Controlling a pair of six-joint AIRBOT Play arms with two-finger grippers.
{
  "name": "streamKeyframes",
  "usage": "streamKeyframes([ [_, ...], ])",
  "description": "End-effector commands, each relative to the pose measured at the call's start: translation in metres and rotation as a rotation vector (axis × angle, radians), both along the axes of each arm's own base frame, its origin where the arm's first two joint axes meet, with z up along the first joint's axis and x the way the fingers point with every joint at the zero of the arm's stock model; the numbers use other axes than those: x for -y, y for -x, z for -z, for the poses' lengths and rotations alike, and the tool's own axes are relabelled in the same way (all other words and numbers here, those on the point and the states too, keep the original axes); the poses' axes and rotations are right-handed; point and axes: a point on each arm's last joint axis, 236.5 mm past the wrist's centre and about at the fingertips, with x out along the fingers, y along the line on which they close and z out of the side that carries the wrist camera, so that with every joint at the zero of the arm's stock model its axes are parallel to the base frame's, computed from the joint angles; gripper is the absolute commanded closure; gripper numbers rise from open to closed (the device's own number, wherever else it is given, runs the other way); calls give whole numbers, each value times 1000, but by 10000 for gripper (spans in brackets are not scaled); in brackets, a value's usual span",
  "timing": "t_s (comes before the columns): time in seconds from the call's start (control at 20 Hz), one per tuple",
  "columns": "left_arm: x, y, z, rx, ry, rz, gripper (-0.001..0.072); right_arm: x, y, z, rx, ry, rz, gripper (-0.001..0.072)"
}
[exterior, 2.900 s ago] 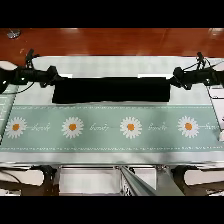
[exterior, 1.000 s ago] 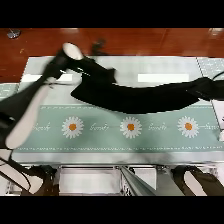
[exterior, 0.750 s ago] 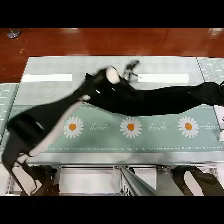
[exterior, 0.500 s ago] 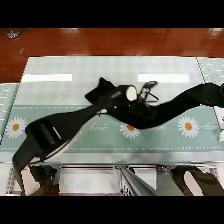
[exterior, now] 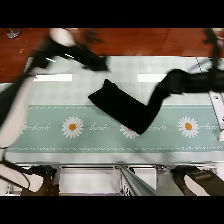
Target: Fold the shirts.
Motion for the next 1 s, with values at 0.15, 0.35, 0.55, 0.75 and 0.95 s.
streamKeyframes([
  [0.15, -201, 34, -164, 376, -80, -324, 682, -153, -74, 83, -109, 1, -196, 685],
  [0.35, -192, 87, -186, 459, -93, -310, 682, -194, -88, 169, -289, 2, -196, 194],
  [0.55, -189, 93, -157, 409, -93, -311, 682, -131, -107, 110, -308, -5, -215, 86],
  [0.75, -188, 100, -106, 295, -101, -293, 682, 63, -86, 44, -191, 375, 77, 86],
  [0.95, -180, 123, -47, 172, -90, -272, 681, 127, -3, 139, -221, 222, 558, 88],
])
